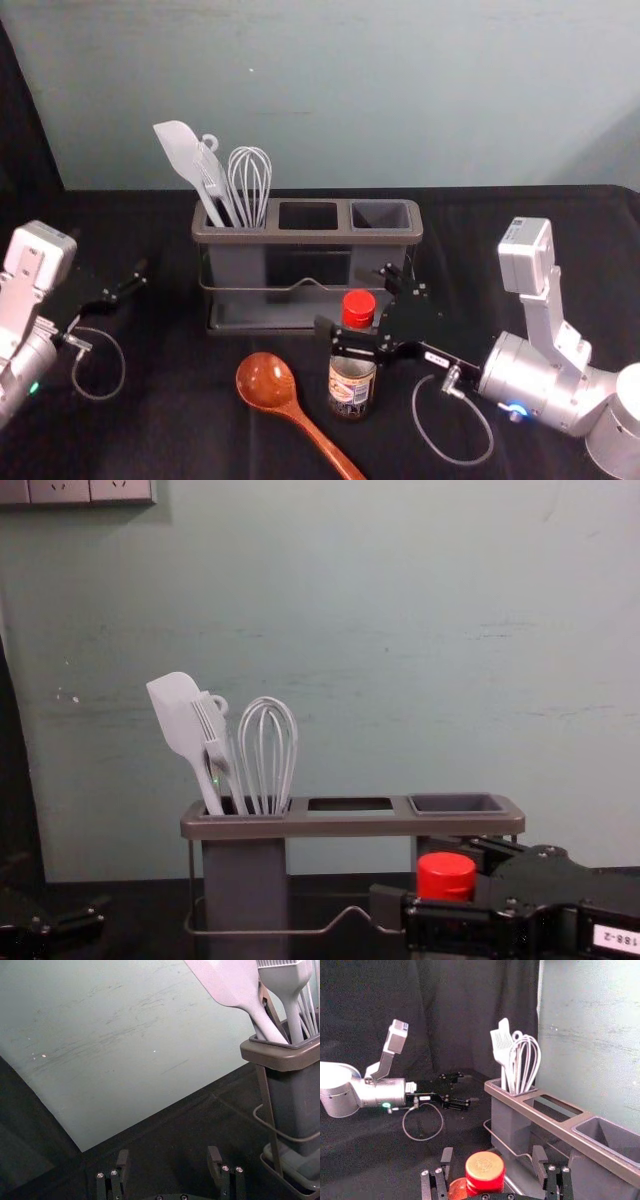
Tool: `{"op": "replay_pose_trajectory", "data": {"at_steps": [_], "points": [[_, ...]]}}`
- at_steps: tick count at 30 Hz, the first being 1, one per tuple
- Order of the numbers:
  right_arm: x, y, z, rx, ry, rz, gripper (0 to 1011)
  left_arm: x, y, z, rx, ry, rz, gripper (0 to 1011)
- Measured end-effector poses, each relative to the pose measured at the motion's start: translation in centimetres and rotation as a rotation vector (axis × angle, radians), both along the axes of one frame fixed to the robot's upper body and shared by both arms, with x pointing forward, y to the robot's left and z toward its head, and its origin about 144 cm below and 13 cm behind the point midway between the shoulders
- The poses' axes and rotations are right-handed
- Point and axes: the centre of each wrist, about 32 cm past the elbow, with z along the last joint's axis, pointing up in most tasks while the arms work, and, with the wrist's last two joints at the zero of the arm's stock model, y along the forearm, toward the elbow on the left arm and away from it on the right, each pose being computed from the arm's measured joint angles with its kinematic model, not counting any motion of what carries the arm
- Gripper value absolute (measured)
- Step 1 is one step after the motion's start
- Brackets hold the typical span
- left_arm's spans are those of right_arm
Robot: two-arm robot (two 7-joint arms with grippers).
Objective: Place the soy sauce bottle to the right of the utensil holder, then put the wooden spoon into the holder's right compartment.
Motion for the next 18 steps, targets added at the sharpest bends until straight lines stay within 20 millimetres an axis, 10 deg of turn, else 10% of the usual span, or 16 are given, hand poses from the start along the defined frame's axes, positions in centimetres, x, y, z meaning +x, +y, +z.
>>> {"op": "replay_pose_trajectory", "data": {"at_steps": [18], "points": [[0.23, 0.35, -0.17, -0.004, 0.005, 0.01, 984, 0.0, 0.0, 0.0, 0.0, 0.0, 0.0, 1011]]}}
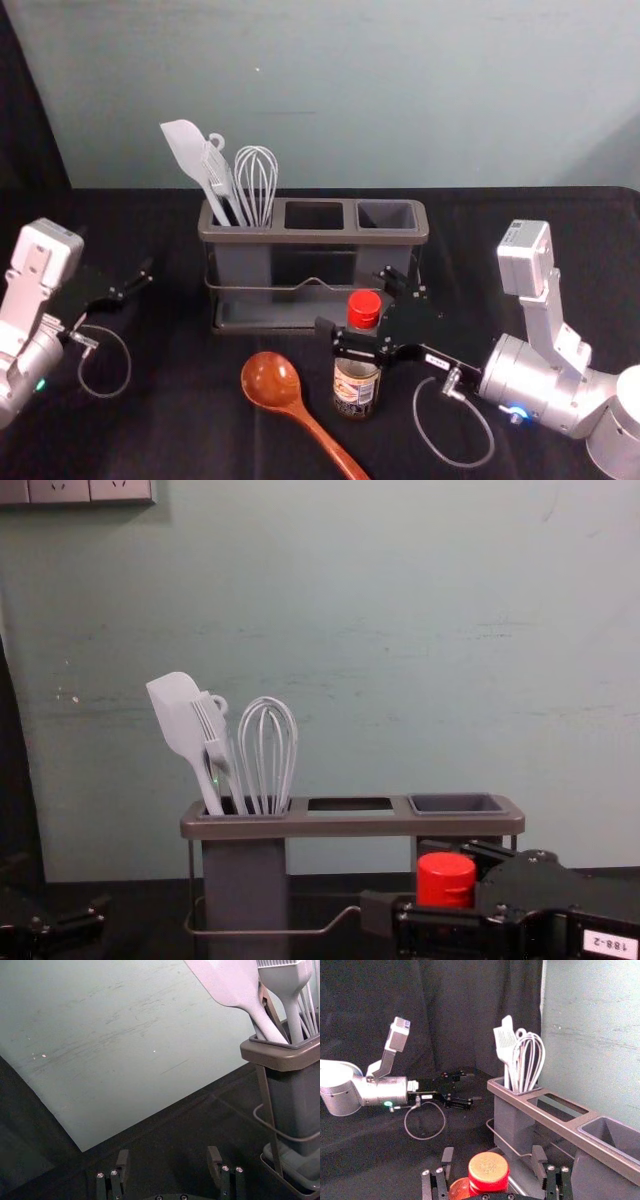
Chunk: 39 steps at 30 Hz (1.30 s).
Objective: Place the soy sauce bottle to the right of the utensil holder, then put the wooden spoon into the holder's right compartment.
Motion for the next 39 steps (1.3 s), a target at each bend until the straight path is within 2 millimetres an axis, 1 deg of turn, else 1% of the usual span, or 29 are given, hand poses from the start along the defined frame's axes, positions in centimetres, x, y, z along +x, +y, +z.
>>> {"op": "replay_pose_trajectory", "data": {"at_steps": [2, 4, 5, 7, 8, 10, 14, 15, 17, 18, 21, 27, 31, 35, 39], "points": [[0.0, 0.0, 0.0, 0.001, 0.0, 0.0, 966, 0.0, 0.0, 0.0, 0.0, 0.0, 0.0, 1011], [0.0, 0.0, 0.0, 0.001, 0.0, 0.0, 921, 0.0, 0.0, 0.0, 0.0, 0.0, 0.0, 1011], [0.0, 0.0, 0.0, 0.001, -0.001, 0.0, 875, 0.0, 0.0, 0.0, 0.0, 0.0, 0.0, 1011], [0.0, 0.0, 0.0, 0.001, -0.001, 0.0, 841, 0.0, 0.0, 0.0, 0.0, 0.0, 0.0, 1011], [0.0, 0.0, 0.0, 0.001, -0.001, 0.0, 788, 0.0, 0.0, 0.0, 0.0, 0.0, 0.0, 1011], [0.0, 0.0, 0.0, 0.001, -0.001, 0.0, 751, 0.0, 0.0, 0.0, 0.0, 0.0, 0.0, 1011], [0.0, 0.0, 0.1, 0.002, -0.001, -0.001, 633, 0.0, 0.0, 0.0, 0.0, 0.0, 0.0, 1011], [0.0, 0.0, 0.1, 0.002, -0.001, -0.001, 577, 0.0, 0.0, 0.0, 0.0, 0.0, 0.0, 1011], [0.0, 0.0, 0.1, 0.002, -0.002, -0.001, 539, 0.0, 0.0, 0.0, 0.0, 0.0, 0.0, 1011], [0.0, 0.0, 0.1, 0.002, -0.002, -0.001, 481, 0.0, 0.0, 0.0, 0.0, 0.0, 0.0, 1011], [0.0, 0.0, 0.1, 0.002, -0.002, -0.001, 399, 0.0, 0.0, 0.0, 0.0, 0.0, 0.0, 1011], [-0.4, -0.1, 0.3, 0.0, -0.009, 0.005, 383, 0.0, 0.0, 0.0, 0.0, 0.0, 0.0, 1011], [-1.3, -0.3, 0.9, -0.01, -0.032, 0.006, 383, 0.0, 0.0, 0.0, 0.0, 0.0, 0.0, 1011], [-2.6, -0.9, 1.3, -0.016, -0.043, -0.011, 383, 0.0, 0.0, 0.0, 0.0, 0.0, 0.0, 1011], [-4.3, -2.3, 1.6, -0.004, -0.039, -0.051, 383, 0.0, 0.0, 0.0, 0.0, 0.0, 0.0, 1011]]}}
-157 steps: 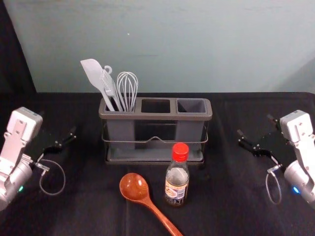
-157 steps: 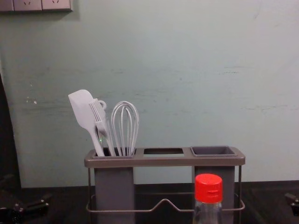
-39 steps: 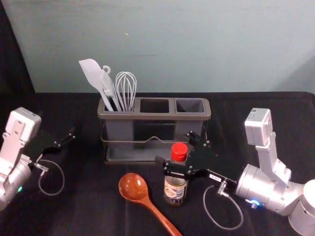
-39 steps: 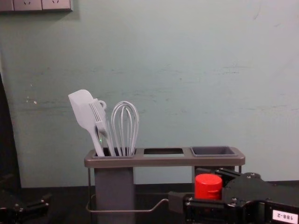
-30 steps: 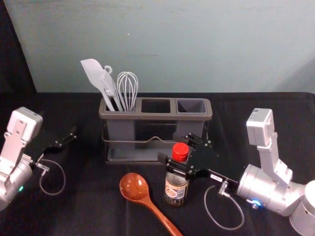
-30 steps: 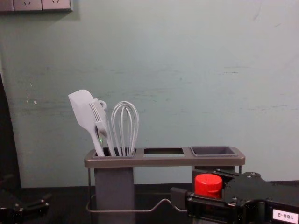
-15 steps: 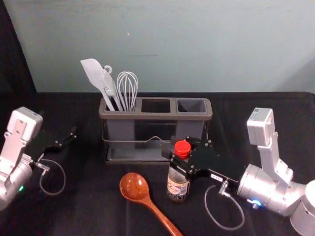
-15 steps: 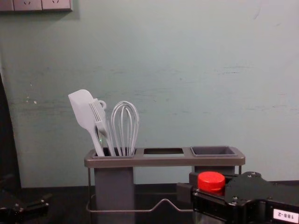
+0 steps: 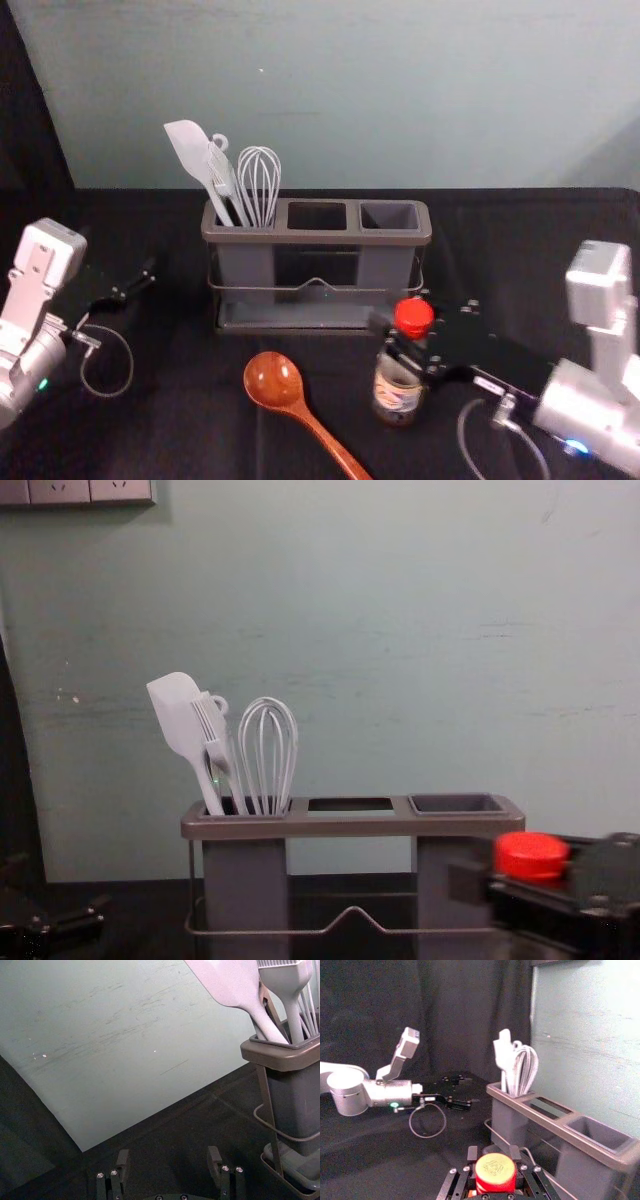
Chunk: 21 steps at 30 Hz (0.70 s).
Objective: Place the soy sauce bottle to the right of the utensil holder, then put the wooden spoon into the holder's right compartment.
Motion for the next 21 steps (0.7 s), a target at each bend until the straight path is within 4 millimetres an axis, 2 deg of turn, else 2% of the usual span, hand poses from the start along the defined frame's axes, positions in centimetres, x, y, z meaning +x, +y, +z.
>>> {"op": "replay_pose_trajectory", "data": {"at_steps": [10, 16, 21], "points": [[-3.0, -3.5, 0.7, -0.03, -0.012, -0.147, 383, 0.0, 0.0, 0.0, 0.0, 0.0, 0.0, 1012], [-2.9, -4.8, 0.3, -0.026, -0.004, -0.222, 383, 0.0, 0.0, 0.0, 0.0, 0.0, 0.0, 1011], [-1.5, -5.7, -0.5, 0.005, 0.028, -0.293, 383, 0.0, 0.0, 0.0, 0.0, 0.0, 0.0, 1011]]}}
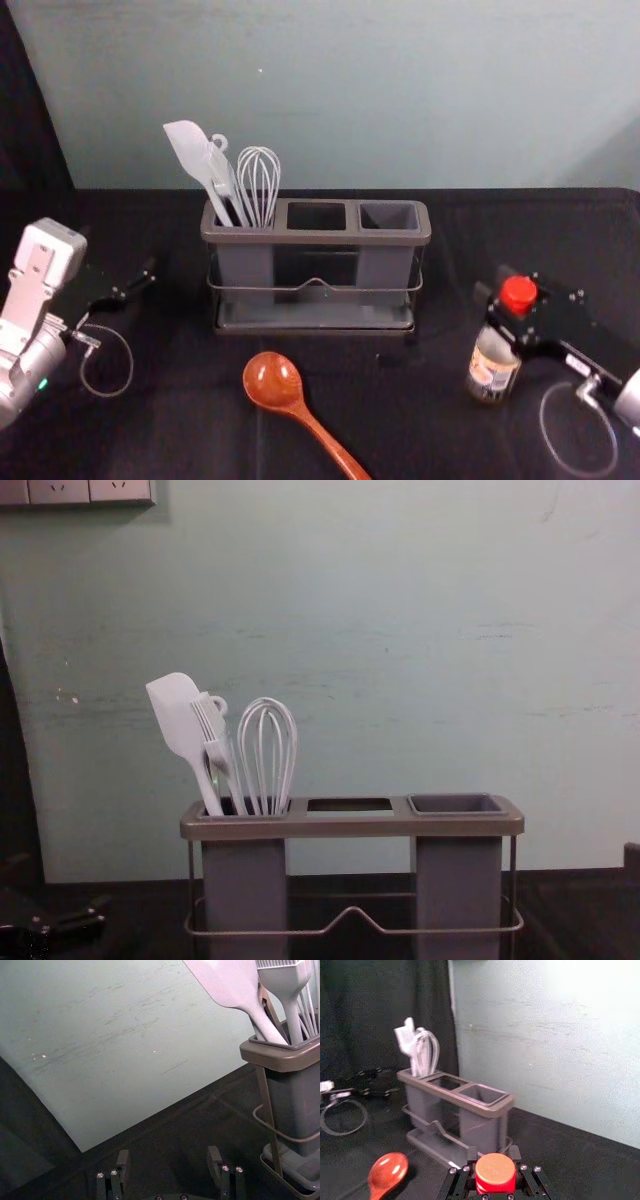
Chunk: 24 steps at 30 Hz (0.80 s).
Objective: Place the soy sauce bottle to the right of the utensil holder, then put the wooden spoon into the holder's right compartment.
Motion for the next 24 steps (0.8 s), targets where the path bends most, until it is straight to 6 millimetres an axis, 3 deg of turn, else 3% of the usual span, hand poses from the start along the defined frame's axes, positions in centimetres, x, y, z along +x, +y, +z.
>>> {"op": "replay_pose_trajectory", "data": {"at_steps": [14, 24], "points": [[4.9, -0.5, 0.1, 0.054, 0.0, -0.042, 383, 0.0, 0.0, 0.0, 0.0, 0.0, 0.0, 1011], [8.2, 0.3, 0.3, 0.068, -0.002, -0.026, 383, 0.0, 0.0, 0.0, 0.0, 0.0, 0.0, 1011]]}}
